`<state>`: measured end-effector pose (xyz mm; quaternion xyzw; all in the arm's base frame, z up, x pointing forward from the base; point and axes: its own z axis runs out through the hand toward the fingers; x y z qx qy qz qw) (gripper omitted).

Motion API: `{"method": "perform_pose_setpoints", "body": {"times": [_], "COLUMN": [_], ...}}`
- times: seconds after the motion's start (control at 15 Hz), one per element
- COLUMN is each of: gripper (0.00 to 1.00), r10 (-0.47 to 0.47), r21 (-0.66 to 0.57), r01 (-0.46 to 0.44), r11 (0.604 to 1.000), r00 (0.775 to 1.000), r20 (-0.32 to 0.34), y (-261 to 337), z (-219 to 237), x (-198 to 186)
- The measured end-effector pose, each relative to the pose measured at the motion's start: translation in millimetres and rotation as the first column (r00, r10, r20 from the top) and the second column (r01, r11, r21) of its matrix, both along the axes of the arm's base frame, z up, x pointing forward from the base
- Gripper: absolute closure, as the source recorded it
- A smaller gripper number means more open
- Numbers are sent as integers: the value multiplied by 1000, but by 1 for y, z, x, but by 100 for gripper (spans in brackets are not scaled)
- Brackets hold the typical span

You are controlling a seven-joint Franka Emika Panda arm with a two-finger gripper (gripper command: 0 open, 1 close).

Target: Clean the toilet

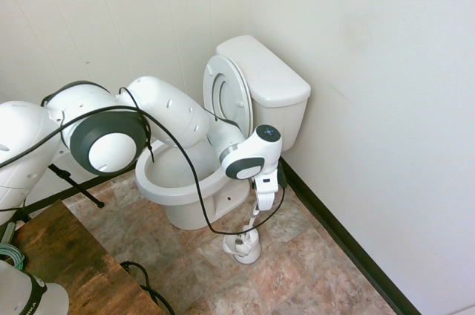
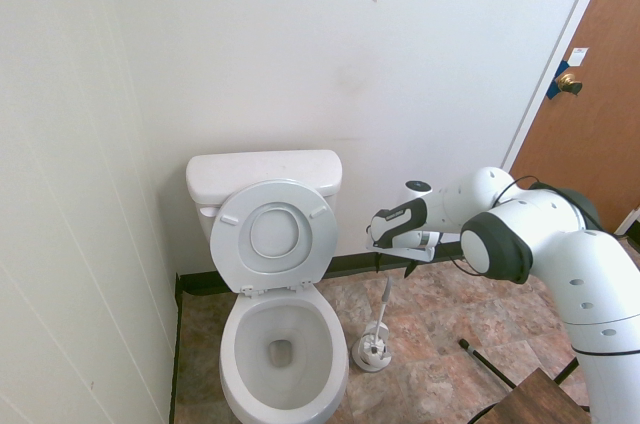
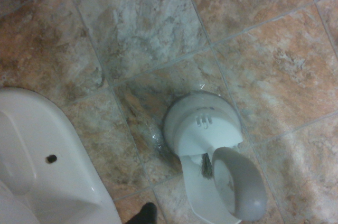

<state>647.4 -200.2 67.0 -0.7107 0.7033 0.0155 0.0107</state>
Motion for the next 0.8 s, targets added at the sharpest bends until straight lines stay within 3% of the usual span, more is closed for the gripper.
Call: {"method": "perform_pose_setpoints", "body": {"times": [0.6,0.67,0.8], "gripper": [0,100,100], "r10": [-24,-26,-30], "r21": [17,19,22], "r01": [25,27,32], "r11": [1000,999,999], "r00": [998,997,997], "r20": [-63,-66,-67], "y": [-4,-5,-9], "z": [-72,-74,-75], "x": [13,15,19]}}
